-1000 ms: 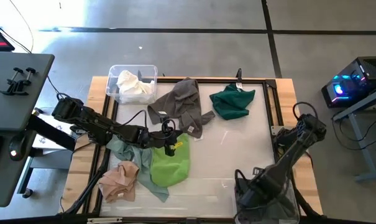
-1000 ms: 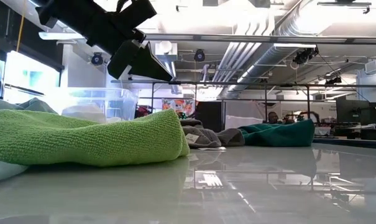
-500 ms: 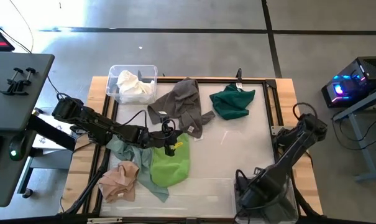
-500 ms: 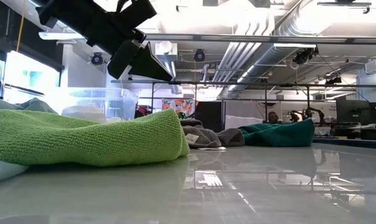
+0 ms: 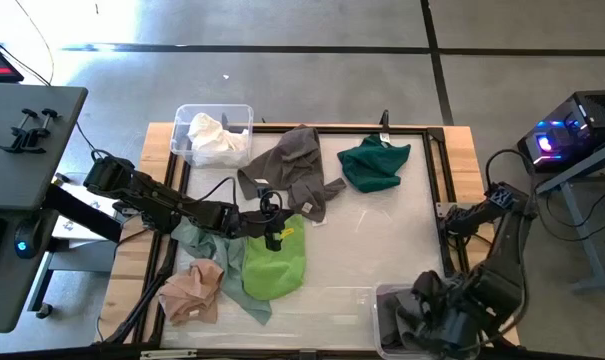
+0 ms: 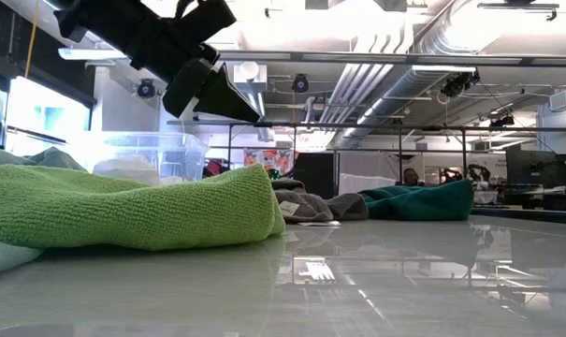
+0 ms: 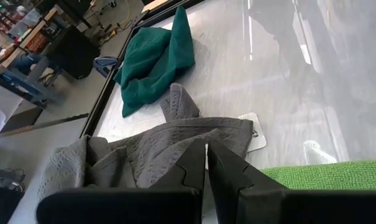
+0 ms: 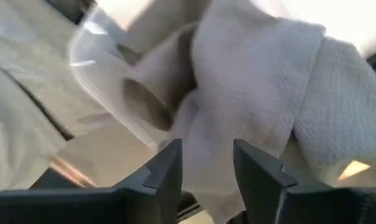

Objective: Sort towels by color in basket
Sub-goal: Put the gray towel into the bottom transparent bin

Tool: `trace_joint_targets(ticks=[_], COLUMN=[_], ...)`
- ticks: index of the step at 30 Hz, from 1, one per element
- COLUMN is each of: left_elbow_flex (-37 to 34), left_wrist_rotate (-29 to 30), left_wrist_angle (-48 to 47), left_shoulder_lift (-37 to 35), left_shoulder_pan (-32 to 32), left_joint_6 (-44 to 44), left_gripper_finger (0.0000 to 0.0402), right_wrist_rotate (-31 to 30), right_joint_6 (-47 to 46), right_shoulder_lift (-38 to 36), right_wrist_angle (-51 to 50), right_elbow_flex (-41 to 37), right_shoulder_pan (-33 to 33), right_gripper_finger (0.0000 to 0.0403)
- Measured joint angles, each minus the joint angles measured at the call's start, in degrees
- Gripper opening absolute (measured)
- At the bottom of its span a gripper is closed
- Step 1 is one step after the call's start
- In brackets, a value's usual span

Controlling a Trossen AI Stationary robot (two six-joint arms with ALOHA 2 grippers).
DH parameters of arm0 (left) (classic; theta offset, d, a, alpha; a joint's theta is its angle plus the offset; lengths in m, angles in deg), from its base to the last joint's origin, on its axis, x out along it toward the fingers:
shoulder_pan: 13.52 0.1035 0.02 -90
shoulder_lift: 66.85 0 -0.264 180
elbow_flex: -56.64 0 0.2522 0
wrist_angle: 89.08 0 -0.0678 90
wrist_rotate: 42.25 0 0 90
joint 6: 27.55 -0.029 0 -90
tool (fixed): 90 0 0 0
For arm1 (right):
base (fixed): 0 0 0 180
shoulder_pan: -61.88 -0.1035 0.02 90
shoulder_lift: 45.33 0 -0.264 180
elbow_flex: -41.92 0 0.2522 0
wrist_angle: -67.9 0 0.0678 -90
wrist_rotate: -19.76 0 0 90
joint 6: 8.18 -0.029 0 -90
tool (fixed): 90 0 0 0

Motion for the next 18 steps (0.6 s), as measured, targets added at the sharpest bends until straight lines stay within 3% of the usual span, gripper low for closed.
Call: trace_joint_targets(ticks=[4,9,15,18], left_elbow_flex=[0.0,0.0,0.0,0.0], left_wrist_rotate=[0.0,0.0,-1.4,-1.4], left_wrist_angle=[0.0,0.5,1.0,0.9], left_shoulder_lift=[0.0,0.0,0.0,0.0], left_shoulder_pan=[0.0,0.0,0.0,0.0], left_joint_6=[0.1,0.1,0.1,0.1], left_gripper_finger=[0.0007,0.0007,0.0007,0.0007], right_wrist_rotate=[1.4,9.1,10.2,9.4], right_joint_6=[-2.1,-0.6,7.6,10.4], right_shoulder_lift=[0.1,0.2,0.2,0.2], right_wrist_angle=[-0.1,6.7,28.8,34.9], right_elbow_flex=[-4.8,-16.0,-31.2,-37.0], right_shoulder_pan=[-0.9,0.0,2.4,3.3], right_gripper_finger=[0.0113,0.008,0.0051,0.0038])
